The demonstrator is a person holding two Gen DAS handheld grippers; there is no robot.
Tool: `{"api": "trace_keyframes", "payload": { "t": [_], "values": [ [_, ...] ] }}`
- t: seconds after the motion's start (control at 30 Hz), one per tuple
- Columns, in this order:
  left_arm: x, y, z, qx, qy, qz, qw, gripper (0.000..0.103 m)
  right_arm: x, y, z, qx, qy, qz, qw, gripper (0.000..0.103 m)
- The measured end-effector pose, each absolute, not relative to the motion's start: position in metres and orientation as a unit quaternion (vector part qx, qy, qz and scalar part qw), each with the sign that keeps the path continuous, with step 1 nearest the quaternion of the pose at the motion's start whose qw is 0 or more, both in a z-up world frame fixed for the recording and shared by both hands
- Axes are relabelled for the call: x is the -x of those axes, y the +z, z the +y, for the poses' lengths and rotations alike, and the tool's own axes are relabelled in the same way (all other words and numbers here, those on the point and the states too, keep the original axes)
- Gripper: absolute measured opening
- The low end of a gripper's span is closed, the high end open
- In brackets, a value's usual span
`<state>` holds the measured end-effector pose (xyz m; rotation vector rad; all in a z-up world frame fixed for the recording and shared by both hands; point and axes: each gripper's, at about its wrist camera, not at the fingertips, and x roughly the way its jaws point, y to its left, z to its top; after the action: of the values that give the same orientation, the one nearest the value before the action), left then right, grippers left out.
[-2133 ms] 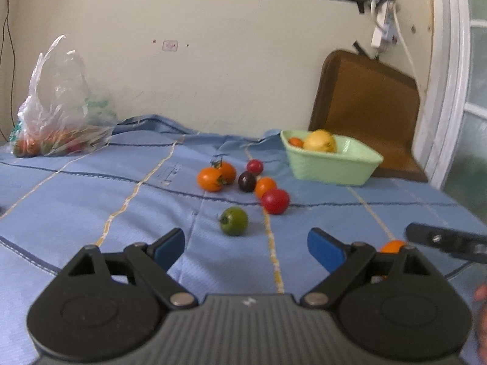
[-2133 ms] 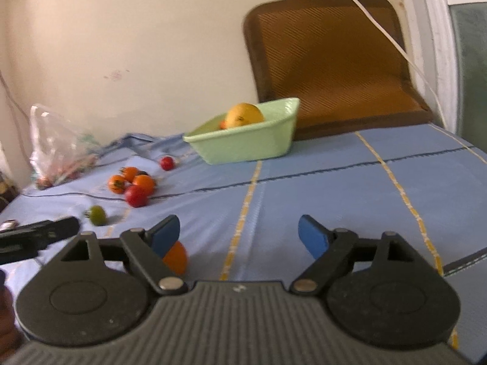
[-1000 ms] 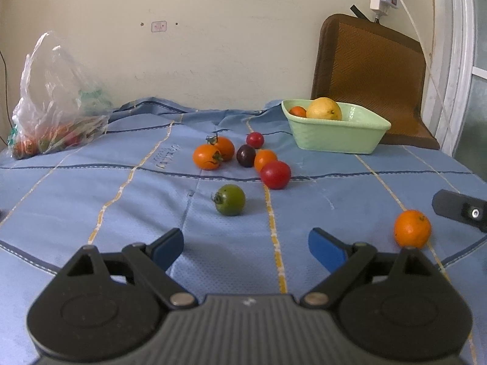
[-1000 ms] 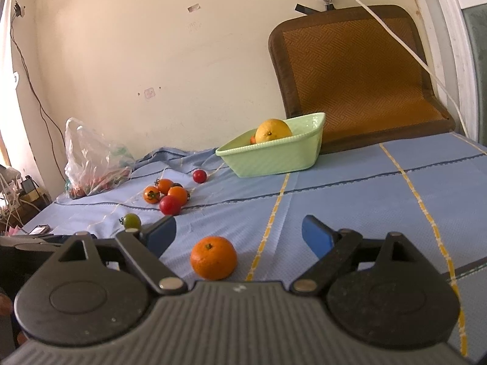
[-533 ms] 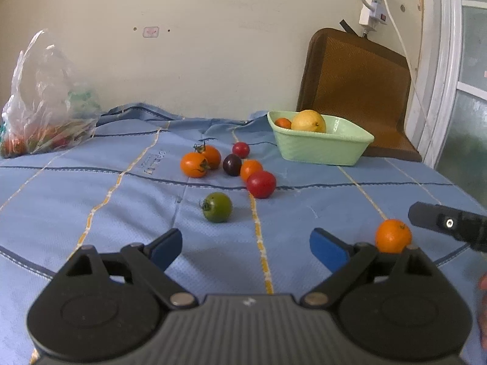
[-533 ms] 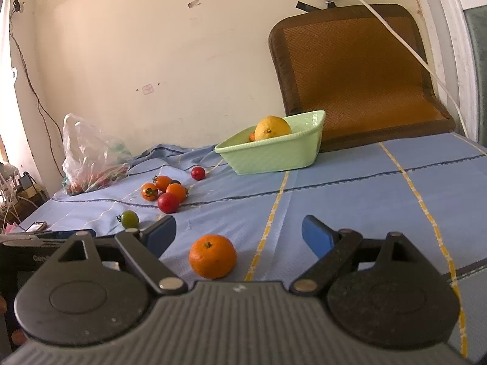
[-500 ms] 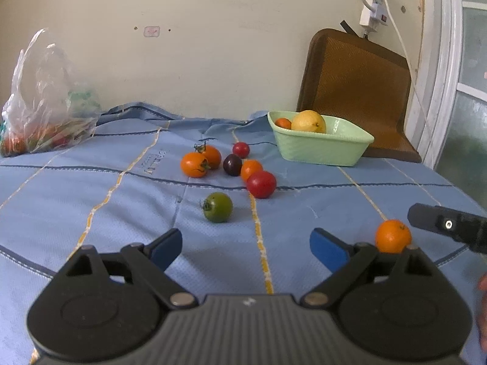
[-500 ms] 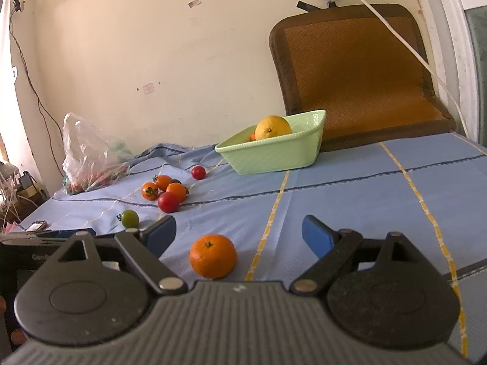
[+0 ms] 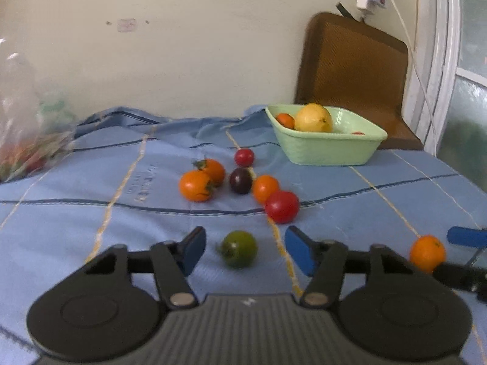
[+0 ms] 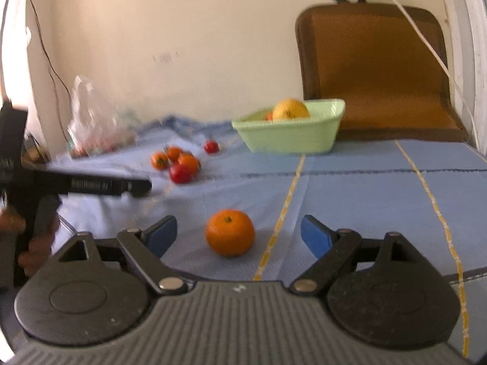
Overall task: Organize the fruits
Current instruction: 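Grasp the green tomato with the left tool while the right tool grasps the mandarin orange, then carry both fruits over the green basket and open both tools to drop them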
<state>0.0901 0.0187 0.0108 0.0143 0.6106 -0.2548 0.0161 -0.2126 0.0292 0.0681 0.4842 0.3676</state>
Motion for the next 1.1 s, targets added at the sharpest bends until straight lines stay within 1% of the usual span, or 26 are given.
{"api": "trace_keyframes", "payload": {
  "t": [0.07,0.1,0.13,0.17,0.2,0.3,0.33,0.47,0.6,0.77,0.93,1.03,1.07,1.1],
  "values": [
    [-0.096,0.006,0.017,-0.005,-0.130,0.313,0.941,0.043,-0.018,0.028,-0.207,-0.018,0.178,0.247,0.952,0.077],
    [-0.096,0.006,0.017,-0.004,-0.129,0.313,0.941,0.041,-0.018,0.028,-0.206,-0.013,0.178,0.249,0.952,0.074],
    [-0.095,0.006,0.018,-0.001,-0.131,0.310,0.941,0.040,-0.019,0.027,-0.204,-0.008,0.177,0.252,0.951,0.069],
    [-0.095,0.005,0.019,0.000,-0.130,0.310,0.942,0.035,-0.020,0.026,-0.203,-0.003,0.174,0.258,0.950,0.065],
    [-0.095,0.005,0.019,0.000,-0.126,0.311,0.942,0.026,-0.022,0.025,-0.202,0.001,0.172,0.264,0.949,0.063],
    [-0.091,0.006,0.022,0.004,-0.126,0.309,0.943,0.026,-0.022,0.025,-0.199,0.011,0.177,0.266,0.948,0.043],
    [-0.088,0.006,0.022,0.006,-0.129,0.308,0.943,0.026,-0.021,0.025,-0.198,0.012,0.186,0.264,0.946,0.039],
    [-0.081,0.014,0.023,0.049,-0.172,0.311,0.933,0.026,-0.021,0.029,-0.198,0.009,0.185,0.254,0.949,0.038],
    [-0.103,0.040,0.005,0.058,-0.208,0.287,0.933,0.026,-0.045,0.046,-0.208,-0.010,0.181,0.235,0.955,0.038],
    [-0.178,0.060,-0.029,0.085,-0.241,0.273,0.928,0.026,-0.111,0.073,-0.219,0.006,0.143,0.183,0.973,0.039],
    [-0.242,0.049,-0.057,0.106,-0.241,0.296,0.918,0.026,-0.173,0.068,-0.218,0.020,0.110,0.189,0.976,0.039],
    [-0.262,0.041,-0.068,0.103,-0.234,0.309,0.916,0.027,-0.188,0.062,-0.219,0.020,0.101,0.185,0.977,0.040],
    [-0.265,0.039,-0.071,0.102,-0.233,0.314,0.915,0.029,-0.189,0.059,-0.222,0.020,0.099,0.185,0.978,0.044],
    [-0.267,0.036,-0.071,0.102,-0.233,0.317,0.913,0.034,-0.190,0.058,-0.223,0.022,0.098,0.186,0.977,0.050]
  ]
}}
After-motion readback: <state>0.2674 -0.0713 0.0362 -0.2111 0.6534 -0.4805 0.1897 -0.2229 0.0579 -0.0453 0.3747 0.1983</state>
